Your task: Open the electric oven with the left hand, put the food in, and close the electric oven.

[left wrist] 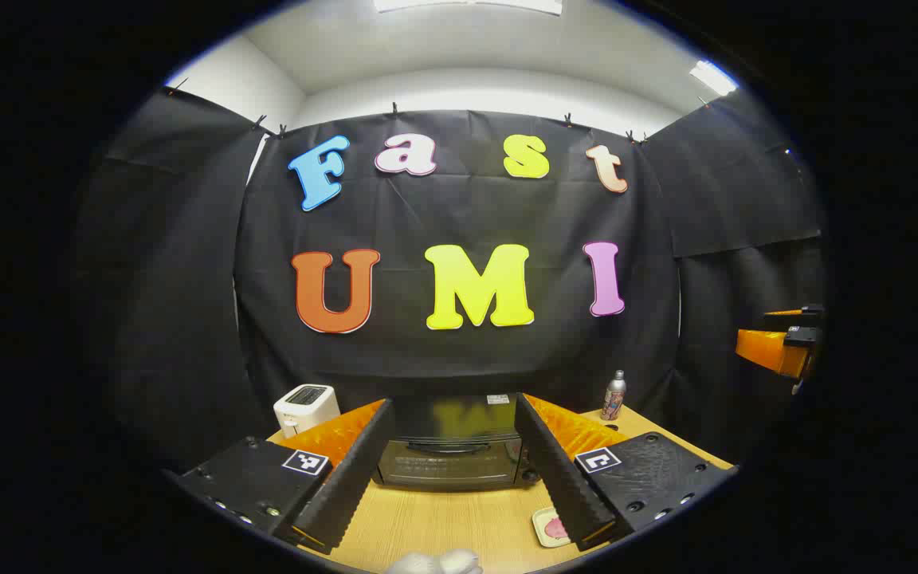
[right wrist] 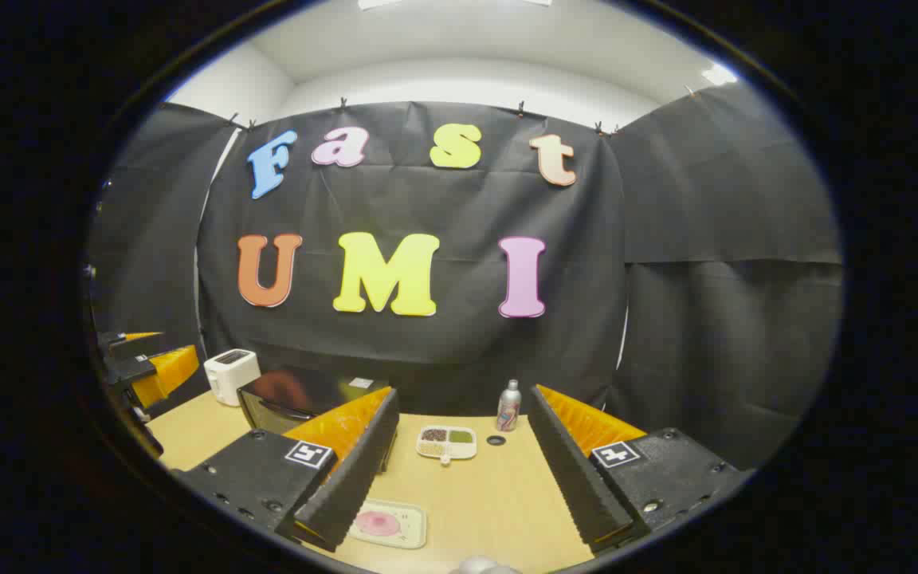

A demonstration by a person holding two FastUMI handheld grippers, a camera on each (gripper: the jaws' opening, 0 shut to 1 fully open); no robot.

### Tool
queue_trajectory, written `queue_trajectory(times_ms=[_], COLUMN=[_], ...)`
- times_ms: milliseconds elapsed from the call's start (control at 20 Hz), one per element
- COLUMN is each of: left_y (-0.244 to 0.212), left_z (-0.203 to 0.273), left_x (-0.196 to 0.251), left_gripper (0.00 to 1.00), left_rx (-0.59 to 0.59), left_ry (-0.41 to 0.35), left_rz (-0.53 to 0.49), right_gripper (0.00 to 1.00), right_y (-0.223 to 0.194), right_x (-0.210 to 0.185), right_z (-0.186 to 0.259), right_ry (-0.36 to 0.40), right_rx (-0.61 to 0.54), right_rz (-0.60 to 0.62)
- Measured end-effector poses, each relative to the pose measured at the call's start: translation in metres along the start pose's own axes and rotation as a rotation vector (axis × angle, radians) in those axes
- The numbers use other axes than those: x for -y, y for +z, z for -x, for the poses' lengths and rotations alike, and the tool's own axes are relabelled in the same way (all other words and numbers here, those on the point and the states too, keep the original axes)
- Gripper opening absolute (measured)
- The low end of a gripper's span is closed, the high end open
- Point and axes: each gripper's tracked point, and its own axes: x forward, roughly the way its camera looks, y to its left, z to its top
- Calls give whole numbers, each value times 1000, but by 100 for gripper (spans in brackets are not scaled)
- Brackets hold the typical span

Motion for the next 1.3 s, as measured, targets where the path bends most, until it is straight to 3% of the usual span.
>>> queue_trajectory(times_ms=[650, 1050, 1300], left_y=[-11, -47, -96], left_z=[-15, -83, -140], left_x=[-6, -11, -10], left_gripper=[96, 96, 96], left_rx=[-15, -74, -156], left_ry=[-11, -25, -27], left_rz=[-10, -7, -7], right_gripper=[100, 100, 100], right_y=[-3, -6, -15], right_x=[-3, 22, 41], right_z=[2, 17, 24], right_ry=[0, -64, -120], right_rx=[-12, -47, -92], right_rz=[8, 18, 14])
